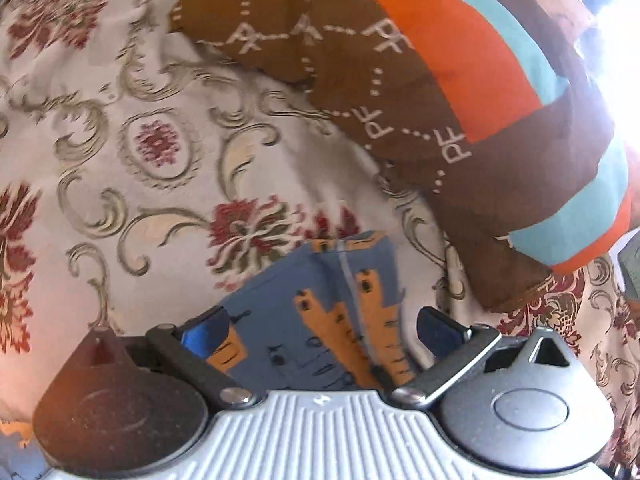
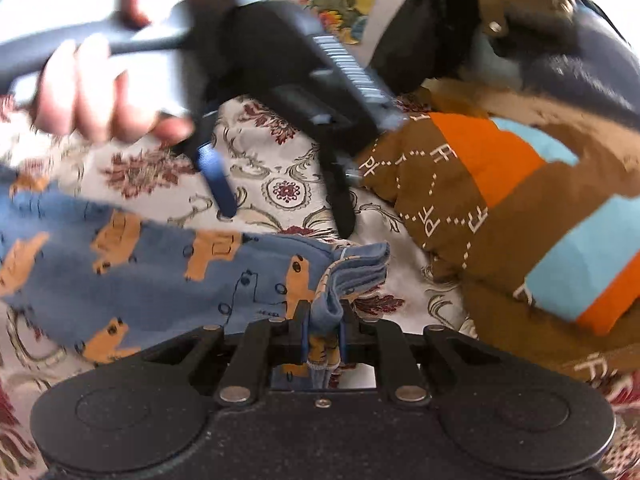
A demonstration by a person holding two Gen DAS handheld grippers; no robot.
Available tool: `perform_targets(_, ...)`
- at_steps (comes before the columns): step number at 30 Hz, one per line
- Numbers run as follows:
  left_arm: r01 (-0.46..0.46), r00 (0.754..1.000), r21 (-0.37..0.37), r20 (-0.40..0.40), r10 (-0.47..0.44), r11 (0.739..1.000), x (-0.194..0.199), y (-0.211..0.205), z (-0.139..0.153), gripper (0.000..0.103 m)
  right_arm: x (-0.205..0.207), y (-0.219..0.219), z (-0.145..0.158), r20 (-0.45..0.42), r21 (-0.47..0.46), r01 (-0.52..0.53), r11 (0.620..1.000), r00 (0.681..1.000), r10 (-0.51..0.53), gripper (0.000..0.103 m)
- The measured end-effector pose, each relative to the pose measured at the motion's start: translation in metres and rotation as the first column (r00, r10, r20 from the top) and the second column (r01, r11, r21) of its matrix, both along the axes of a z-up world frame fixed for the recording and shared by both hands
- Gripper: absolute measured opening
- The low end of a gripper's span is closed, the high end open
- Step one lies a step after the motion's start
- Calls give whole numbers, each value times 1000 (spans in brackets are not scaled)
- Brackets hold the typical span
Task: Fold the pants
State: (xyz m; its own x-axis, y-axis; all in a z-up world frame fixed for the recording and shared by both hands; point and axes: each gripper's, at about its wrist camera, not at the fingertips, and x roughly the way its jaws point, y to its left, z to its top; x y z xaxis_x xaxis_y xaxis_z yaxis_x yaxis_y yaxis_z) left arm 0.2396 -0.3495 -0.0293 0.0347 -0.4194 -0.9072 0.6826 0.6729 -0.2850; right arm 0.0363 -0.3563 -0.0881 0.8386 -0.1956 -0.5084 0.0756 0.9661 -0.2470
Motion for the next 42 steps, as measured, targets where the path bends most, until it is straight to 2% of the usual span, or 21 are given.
perform_targets(3, 25, 998, 80, 57, -30, 996, -7, -28, 2, 96, -1, 10, -2, -11, -80, -30, 996, 1000, 29, 15)
perform_targets(6, 56, 993, 159, 98, -73, 986, -16, -50, -3, 83, -3, 18, -3, -18, -126, -60, 990, 998, 58, 15)
perform_targets(9, 71, 985, 231, 136, -105, 970, -22, -61, -8, 63, -5, 28, -2, -19, -167, -94, 981, 996, 92, 15)
perform_targets(11, 71, 982, 251, 150, -111, 965, -22, -59, -7, 37, -6, 32, -1, -19, -183, -110, 977, 994, 108, 15)
perform_targets(12, 65, 985, 239, 141, -101, 969, -19, -54, -5, 33, -5, 35, -1, -17, -183, -113, 977, 994, 111, 15)
perform_targets(14, 43, 994, 188, 95, -62, 981, -12, -39, -3, 17, -7, 38, 1, -9, -187, -118, 975, 993, 119, 15)
perform_targets(18, 3, 1000, 69, 8, -3, 998, 3, -8, 7, 14, -12, 43, 11, 29, -169, -123, 978, 991, 130, 14)
perform_targets(22, -29, 998, -37, -49, 28, 999, 9, 30, 22, 13, -21, 53, 27, 64, -146, -157, 977, 984, 168, 13)
perform_targets(24, -43, 998, -70, -52, 40, 997, 8, 52, 30, 13, -26, 63, 34, 78, -142, -190, 972, 976, 202, 13)
perform_targets(29, -105, 994, -69, 4, 106, 992, 0, 110, 40, 13, -29, 93, 48, 81, -105, -294, 950, 949, 303, 13)
perform_targets(34, -156, 987, -58, 13, 157, 986, 0, 159, 32, 13, -24, 128, 46, 51, -84, -393, 916, 916, 397, 13)
perform_targets(42, -276, 961, -70, -19, 275, 959, 1, 226, -11, 13, -9, 172, 25, -49, -28, -503, 864, 864, 501, 13)
